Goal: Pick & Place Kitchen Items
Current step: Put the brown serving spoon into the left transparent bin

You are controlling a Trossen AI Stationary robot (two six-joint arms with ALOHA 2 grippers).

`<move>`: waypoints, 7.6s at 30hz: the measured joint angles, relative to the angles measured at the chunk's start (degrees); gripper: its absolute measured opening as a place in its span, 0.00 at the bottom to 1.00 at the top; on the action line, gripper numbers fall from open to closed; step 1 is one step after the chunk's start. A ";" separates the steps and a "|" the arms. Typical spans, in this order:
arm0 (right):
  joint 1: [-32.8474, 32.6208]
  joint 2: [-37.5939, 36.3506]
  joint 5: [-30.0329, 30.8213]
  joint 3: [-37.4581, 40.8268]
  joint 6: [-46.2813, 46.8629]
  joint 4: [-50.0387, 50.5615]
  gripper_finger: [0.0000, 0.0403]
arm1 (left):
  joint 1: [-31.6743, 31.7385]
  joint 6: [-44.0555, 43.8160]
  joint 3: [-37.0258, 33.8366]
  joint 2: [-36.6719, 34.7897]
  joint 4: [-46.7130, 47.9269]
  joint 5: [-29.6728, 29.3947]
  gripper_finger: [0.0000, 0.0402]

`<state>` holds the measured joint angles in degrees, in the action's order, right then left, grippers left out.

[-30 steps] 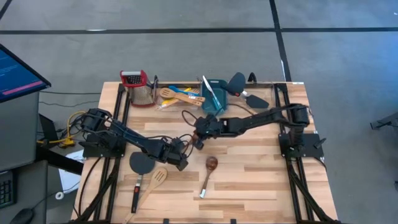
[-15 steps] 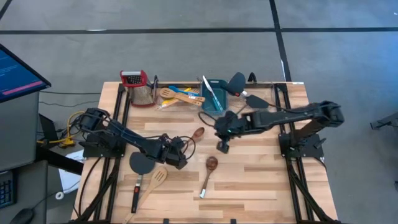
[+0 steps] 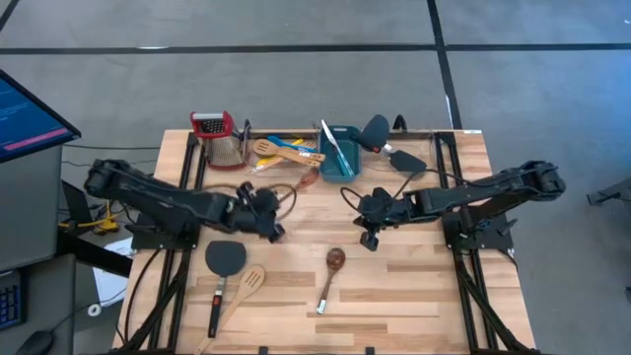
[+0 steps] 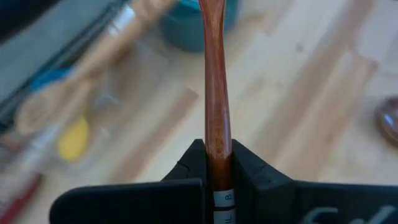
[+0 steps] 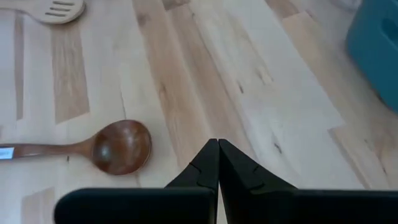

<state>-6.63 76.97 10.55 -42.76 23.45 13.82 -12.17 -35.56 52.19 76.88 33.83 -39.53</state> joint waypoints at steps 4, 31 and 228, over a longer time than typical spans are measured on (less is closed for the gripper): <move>1.75 0.21 -0.01 -0.02 -0.01 -0.36 0.00 | 6.76 7.72 1.65 -2.48 -0.06 1.07 0.02; 2.97 0.22 -0.01 -0.02 -0.01 0.31 0.00 | 41.65 33.69 6.69 11.02 -0.69 17.50 0.02; -5.44 0.26 7.95 -0.04 -5.56 -13.46 0.00 | -16.30 9.66 -12.55 13.71 -58.91 10.43 0.01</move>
<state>-12.07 77.23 18.50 -42.81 17.89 0.36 -28.47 -25.90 39.64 90.59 -25.08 -29.10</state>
